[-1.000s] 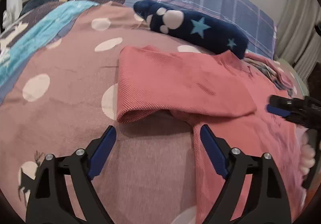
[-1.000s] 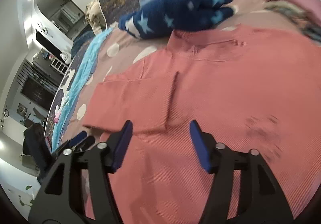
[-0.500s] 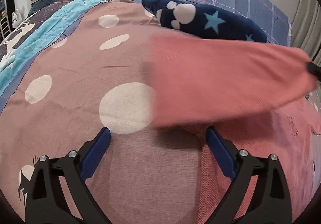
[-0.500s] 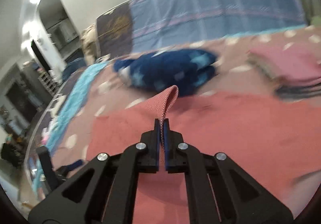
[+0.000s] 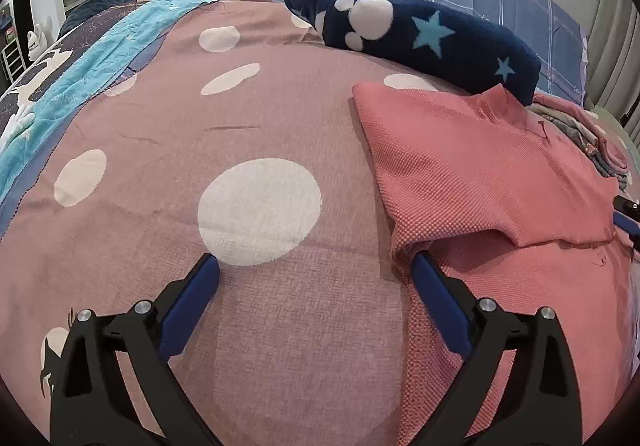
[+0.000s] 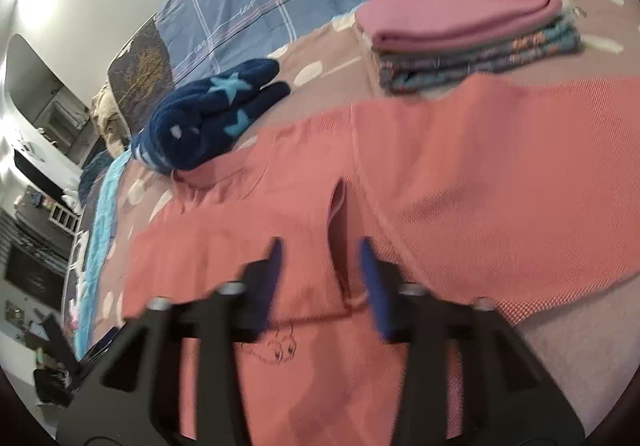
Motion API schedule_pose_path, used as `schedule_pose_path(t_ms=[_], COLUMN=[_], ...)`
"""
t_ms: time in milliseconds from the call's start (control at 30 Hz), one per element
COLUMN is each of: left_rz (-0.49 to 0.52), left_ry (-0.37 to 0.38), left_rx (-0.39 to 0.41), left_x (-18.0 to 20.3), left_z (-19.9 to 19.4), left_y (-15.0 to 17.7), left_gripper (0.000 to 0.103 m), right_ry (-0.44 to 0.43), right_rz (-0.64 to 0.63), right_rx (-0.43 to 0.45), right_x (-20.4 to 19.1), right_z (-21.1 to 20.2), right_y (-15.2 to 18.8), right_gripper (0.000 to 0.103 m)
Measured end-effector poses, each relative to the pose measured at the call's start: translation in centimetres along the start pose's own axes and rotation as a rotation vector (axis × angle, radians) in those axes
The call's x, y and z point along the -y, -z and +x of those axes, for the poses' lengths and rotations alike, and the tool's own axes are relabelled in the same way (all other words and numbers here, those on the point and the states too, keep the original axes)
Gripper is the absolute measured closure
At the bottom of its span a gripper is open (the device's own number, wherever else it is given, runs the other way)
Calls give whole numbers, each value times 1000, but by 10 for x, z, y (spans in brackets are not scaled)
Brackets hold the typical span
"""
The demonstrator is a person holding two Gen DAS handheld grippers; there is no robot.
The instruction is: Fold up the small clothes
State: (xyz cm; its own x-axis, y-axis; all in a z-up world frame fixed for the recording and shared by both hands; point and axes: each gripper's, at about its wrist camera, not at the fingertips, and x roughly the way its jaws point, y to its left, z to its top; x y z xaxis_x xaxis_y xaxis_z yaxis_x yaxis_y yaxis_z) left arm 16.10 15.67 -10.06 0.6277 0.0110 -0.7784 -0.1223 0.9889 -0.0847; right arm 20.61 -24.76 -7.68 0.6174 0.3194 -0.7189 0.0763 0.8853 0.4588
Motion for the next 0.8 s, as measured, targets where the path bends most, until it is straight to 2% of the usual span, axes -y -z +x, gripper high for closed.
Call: schedule_pose_path(t_ms=[33, 100, 167, 200, 300, 333, 400, 433, 467, 500, 633, 700, 800], left_rz=[1, 1, -2, -4, -10, -10, -9, -10, -11, -14, -30, -27, -27], left_ry=[-3, -9, -13, -12, -12, -13, -14, -14, -11, -8, 4, 0, 0], left_rx=[-1, -3, -5, -5, -2, -2, -1, -1, -1, 0, 1, 1, 1], left_x=[0, 1, 1, 0, -1, -1, 0, -1, -1, -1, -5, -4, -4], left_z=[1, 2, 3, 3, 3, 3, 3, 3, 3, 2, 1, 1, 2], left_y=[0, 0, 0, 0, 1, 1, 1, 1, 1, 1, 2, 2, 2], left_gripper=[5, 3, 3, 3, 3, 3, 3, 3, 3, 3, 3, 3, 3], right_ry=[8, 27, 66, 85, 149, 195, 260, 277, 274, 256, 77, 24, -22], right_rz=[-18, -58, -119, -140, -173, -178, -207, -223, -218, -203, -65, -24, 60], right_rx=[-19, -48, -47, -42, 54, 75, 44, -11, -47, -59, -27, -32, -95], right_x=[-3, -6, -15, -20, -31, -33, -31, -25, -18, -13, 10, 15, 26], right_z=[3, 8, 11, 7, -21, -28, -26, -16, -10, -8, -18, -15, 9], right_y=[3, 8, 11, 12, 11, 11, 13, 17, 20, 21, 8, -4, -27], right_gripper=[49, 49, 99, 99, 99, 99, 97, 93, 81, 76, 55, 54, 53])
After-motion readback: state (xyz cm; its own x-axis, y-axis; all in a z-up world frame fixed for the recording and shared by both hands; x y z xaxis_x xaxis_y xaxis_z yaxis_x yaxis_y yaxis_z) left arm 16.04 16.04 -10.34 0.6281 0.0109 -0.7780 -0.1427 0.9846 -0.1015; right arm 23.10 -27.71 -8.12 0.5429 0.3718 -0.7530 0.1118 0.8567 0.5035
